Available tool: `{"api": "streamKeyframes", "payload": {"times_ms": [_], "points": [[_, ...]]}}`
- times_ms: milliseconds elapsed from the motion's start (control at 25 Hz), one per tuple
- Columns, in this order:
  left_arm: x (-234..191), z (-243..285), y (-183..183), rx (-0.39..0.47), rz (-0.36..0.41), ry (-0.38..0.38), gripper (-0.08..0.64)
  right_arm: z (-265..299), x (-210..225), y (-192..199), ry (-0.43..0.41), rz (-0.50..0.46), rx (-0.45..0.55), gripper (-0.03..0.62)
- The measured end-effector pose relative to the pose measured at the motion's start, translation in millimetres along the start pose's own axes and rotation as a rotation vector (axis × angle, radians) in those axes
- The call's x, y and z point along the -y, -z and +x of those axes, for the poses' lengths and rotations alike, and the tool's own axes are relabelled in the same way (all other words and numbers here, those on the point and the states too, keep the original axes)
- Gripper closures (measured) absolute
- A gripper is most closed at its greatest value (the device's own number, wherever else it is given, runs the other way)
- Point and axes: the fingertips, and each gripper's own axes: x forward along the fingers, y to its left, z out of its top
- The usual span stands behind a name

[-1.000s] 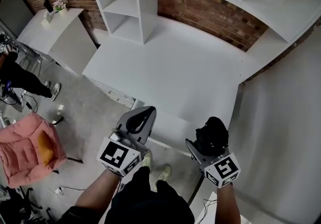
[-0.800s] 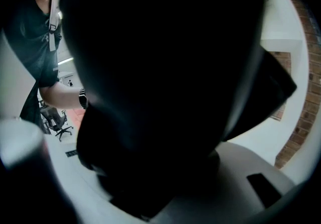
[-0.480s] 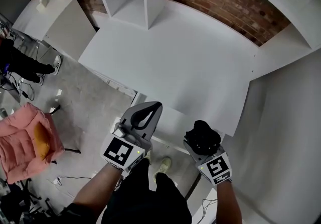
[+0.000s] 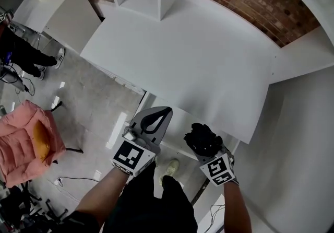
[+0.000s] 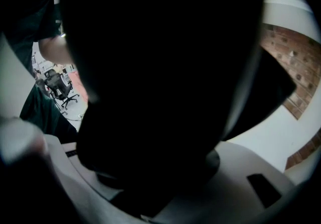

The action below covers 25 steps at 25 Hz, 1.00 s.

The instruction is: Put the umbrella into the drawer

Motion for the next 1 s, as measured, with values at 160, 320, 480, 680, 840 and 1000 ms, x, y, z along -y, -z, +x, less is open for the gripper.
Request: {"api": "streamKeyframes", "payload": {"times_ms": [160, 320, 480, 680, 840, 1000], "points": [[-7.4, 2.9, 15.9, -0.022, -0.014, -0.002, 0.554, 21.7, 2.8, 18.9, 0.007, -0.015, -0.085, 0.416], [-11.6, 4.3, 30.8, -0.032, -0.03, -0.001, 0.554, 41.7, -0.4, 35.8, 0.001, -0.034, -0.134, 0.416], [-14.5, 6.6, 42.2, -0.037, -0.038, -0.001, 0.554, 55.3, -1.1, 50.2, -0.007, -0.04, -0.177, 0.416], [-15.6, 10.8, 54.1, -0.047, -0.051, 0.003, 0.554, 65.9, -1.1, 65.2, -0.01, -0.052, -0.216, 0.416], [-15.8, 14.0, 66.5, -0.058, -0.056, 0.004, 0.554, 76.3, -2.0, 78.3, -0.023, -0.067, -0.258, 0.416], [-17.6, 16.4, 76.8, -0.064, -0.068, -0.002, 0.554, 87.9, -2.2, 90.6, -0.037, -0.078, -0.299, 0.416]]}}
